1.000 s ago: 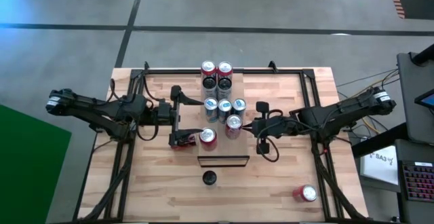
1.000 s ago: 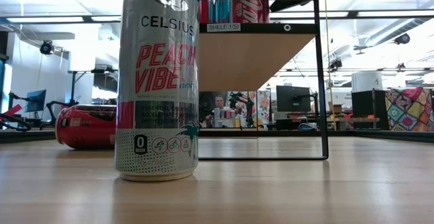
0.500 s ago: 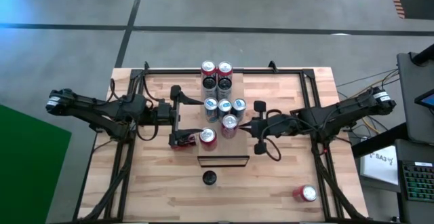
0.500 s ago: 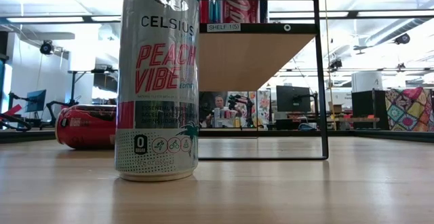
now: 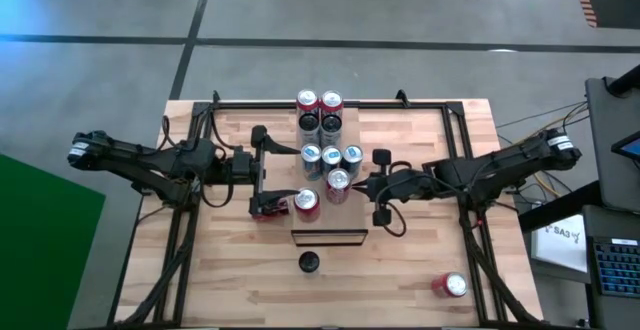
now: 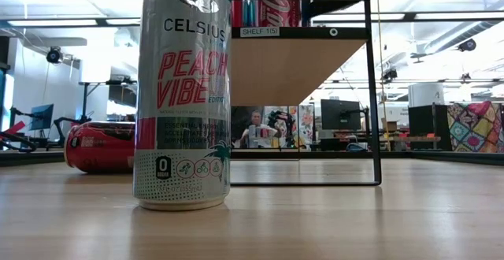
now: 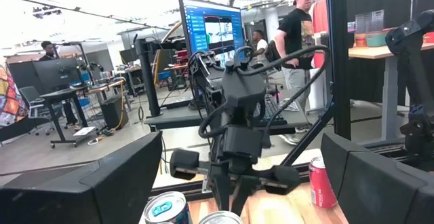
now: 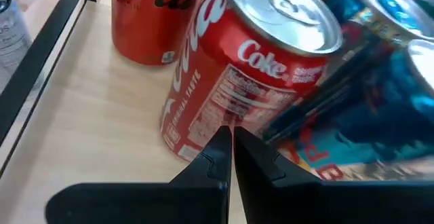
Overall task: Place canned beverage on shelf
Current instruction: Put the red white soda can on the shelf
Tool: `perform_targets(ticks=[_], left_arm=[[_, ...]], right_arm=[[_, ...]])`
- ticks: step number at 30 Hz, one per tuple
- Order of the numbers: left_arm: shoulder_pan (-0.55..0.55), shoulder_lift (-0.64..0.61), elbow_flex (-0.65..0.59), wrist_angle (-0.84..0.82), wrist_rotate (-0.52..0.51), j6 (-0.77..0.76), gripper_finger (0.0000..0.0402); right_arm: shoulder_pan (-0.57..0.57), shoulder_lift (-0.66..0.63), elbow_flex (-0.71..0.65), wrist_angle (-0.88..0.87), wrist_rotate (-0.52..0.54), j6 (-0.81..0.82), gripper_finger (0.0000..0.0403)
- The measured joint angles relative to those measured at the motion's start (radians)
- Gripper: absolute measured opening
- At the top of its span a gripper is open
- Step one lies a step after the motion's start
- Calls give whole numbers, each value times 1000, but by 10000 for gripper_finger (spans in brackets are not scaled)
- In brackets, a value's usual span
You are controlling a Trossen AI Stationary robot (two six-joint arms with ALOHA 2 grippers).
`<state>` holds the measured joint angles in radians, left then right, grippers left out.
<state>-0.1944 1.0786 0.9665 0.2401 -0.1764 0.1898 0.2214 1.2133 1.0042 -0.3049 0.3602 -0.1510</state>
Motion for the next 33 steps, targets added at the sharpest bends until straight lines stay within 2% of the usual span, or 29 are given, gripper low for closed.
perform_targets(ticks=[18, 30, 33], left_arm=[[0, 0, 0, -2, 0, 5, 371], [0, 0, 0, -2, 0, 11, 371], [0, 0, 0, -2, 0, 11, 371]], right_arm=[[-17, 60, 0, 169, -1, -94, 9], [-22, 65, 0, 173, -26, -99, 9], [-22, 65, 0, 156, -59, -83, 9]])
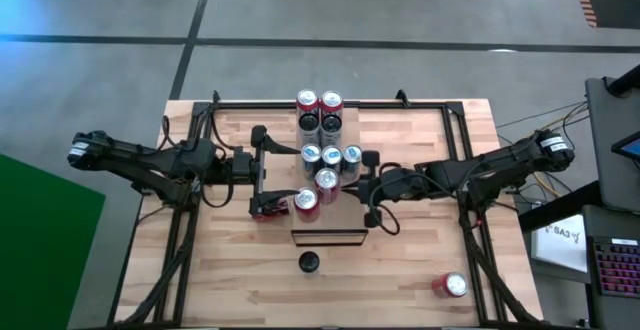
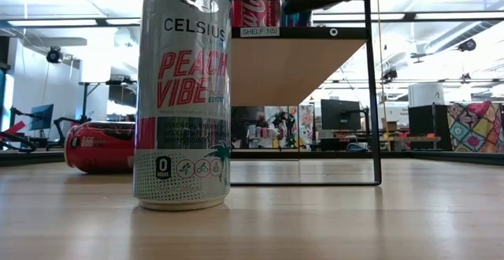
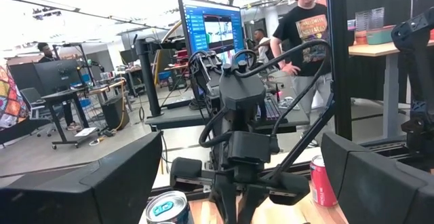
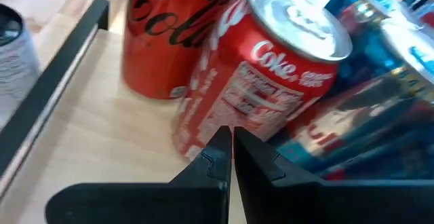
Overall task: Place canned beverage on shelf
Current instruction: Put the red white soda can on the shelf
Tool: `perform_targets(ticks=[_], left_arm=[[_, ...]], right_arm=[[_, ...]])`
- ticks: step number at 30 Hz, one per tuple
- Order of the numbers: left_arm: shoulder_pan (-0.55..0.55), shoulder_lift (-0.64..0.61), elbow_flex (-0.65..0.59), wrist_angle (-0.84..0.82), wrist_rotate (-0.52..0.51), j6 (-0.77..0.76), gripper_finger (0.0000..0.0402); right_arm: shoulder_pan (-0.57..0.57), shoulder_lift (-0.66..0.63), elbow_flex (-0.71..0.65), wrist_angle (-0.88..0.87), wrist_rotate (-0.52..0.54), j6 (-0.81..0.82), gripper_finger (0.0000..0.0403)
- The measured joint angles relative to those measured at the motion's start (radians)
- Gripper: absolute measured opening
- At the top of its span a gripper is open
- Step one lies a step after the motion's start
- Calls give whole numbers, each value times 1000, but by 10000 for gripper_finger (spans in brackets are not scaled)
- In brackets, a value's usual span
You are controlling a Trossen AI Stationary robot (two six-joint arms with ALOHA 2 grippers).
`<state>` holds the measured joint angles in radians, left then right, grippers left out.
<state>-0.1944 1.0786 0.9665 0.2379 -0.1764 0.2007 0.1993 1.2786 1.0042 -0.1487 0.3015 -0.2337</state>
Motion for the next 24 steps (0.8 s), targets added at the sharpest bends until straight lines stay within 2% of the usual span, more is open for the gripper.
perform_targets(ticks=[14, 24], left_arm=[[0, 15, 0, 4, 0, 0, 371], [0, 30, 0, -4, -2, -2, 371]], right_arm=[[-2, 79, 1, 85, -12, -14, 9], [-2, 68, 1, 77, -13, -10, 9]])
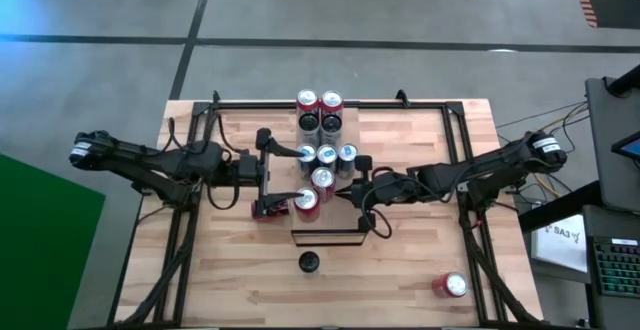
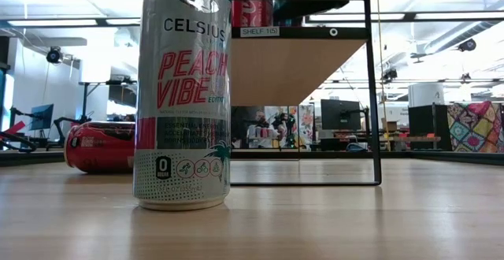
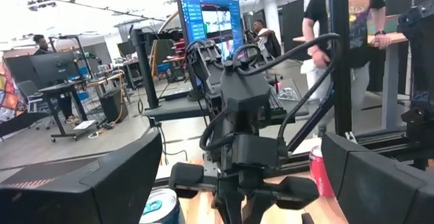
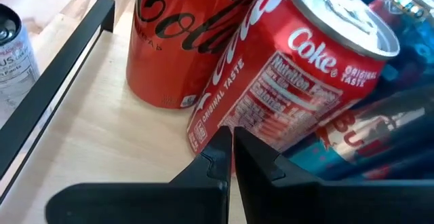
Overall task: Place canned beverage on shelf
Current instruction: Put the red white soda can on the shelf
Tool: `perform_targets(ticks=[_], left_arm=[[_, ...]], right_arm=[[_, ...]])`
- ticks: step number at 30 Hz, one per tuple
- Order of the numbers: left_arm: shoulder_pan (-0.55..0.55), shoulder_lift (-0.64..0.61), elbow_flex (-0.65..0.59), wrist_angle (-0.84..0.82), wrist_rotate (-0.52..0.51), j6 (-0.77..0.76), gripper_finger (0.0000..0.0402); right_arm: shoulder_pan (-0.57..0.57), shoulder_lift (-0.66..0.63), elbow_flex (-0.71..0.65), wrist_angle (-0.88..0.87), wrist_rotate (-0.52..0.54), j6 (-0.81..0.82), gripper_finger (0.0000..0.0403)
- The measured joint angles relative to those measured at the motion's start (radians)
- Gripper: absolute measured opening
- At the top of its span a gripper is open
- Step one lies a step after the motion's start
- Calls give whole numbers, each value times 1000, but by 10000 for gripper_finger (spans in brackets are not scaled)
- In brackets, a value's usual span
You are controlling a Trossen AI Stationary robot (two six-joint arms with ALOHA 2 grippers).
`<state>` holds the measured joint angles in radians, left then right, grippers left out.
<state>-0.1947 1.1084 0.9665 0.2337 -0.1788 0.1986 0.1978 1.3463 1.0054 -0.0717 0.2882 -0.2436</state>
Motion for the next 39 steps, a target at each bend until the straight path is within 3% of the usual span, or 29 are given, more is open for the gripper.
perform_targets(ticks=[2, 5, 9, 15, 21, 25, 30, 39], left_arm=[[-1, 0, 0, -21, -41, -4, 371], [0, 2, 0, -95, -185, -41, 371], [0, 3, 0, -271, -315, -118, 371], [0, 3, 0, -447, -407, -224, 349], [0, 0, -34, -496, -406, -207, 256], [9, 2, -62, -521, -407, -177, 151], [27, 10, -97, -435, -407, -103, 18], [68, 18, -127, -392, -406, -100, 2]], right_arm=[[0, -7, 0, -13, 0, 8, 9], [0, -28, 0, -38, 0, 25, 9], [2, -74, 0, -88, -1, 68, 9], [3, -135, 0, -145, -4, 120, 9], [7, -140, 0, -150, -8, 98, 9], [7, -139, 0, -149, -8, 95, 9], [7, -139, 0, -148, -8, 86, 9], [7, -135, 0, -148, -8, 86, 9]])
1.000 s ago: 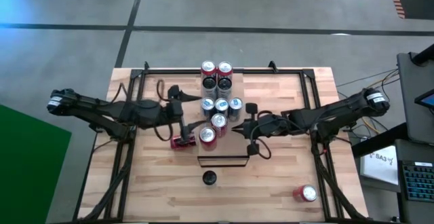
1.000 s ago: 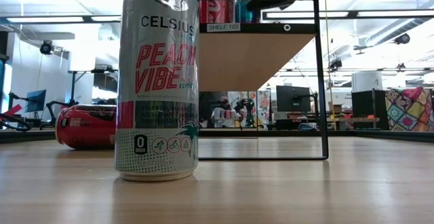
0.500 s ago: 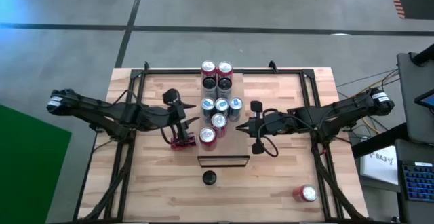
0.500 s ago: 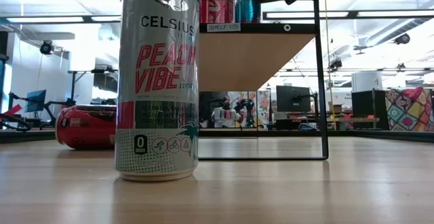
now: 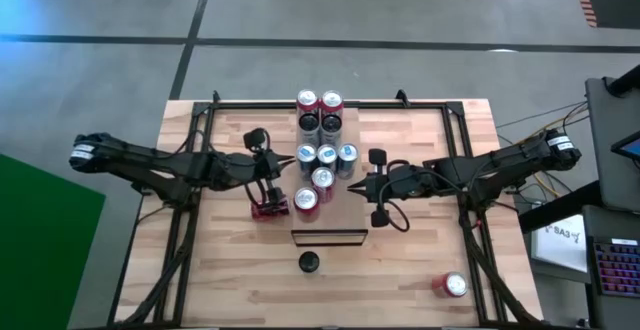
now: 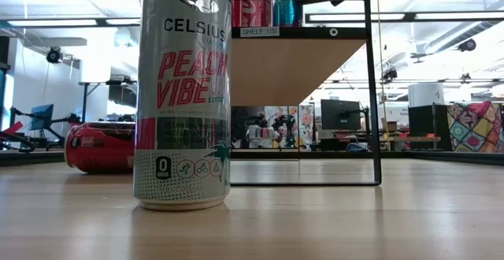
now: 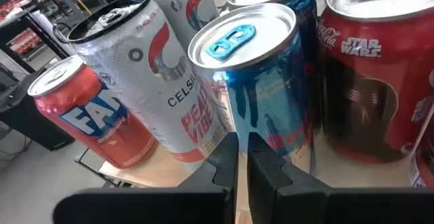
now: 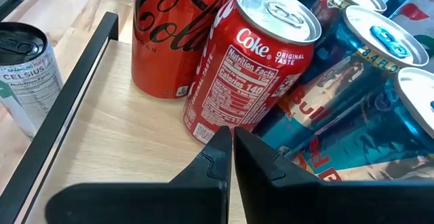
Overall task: Place canned beverage on shelf
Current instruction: Put the red white soda can on the shelf
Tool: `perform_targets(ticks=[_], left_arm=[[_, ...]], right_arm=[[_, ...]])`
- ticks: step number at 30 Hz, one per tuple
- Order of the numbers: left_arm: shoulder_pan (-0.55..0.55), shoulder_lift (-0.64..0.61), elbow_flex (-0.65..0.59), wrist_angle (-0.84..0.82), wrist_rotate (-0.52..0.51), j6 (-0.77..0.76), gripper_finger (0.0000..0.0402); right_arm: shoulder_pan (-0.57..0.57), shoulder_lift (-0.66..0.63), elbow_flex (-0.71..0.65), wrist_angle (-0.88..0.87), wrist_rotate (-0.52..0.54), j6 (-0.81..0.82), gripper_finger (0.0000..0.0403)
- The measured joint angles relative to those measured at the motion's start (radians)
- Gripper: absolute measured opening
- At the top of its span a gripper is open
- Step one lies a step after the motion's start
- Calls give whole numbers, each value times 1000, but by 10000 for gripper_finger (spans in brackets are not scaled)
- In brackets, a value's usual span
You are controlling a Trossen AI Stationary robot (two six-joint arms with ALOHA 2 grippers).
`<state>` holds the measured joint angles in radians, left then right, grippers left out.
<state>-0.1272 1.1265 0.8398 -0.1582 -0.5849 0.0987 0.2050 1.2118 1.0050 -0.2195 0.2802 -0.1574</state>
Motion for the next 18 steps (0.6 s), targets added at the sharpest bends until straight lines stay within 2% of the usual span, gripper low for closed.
perform_targets(ticks=[18], left_arm=[[0, 20, 0, 21, -18, -2, 0]], right_arm=[[0, 0, 0, 0, 0, 8, 9]])
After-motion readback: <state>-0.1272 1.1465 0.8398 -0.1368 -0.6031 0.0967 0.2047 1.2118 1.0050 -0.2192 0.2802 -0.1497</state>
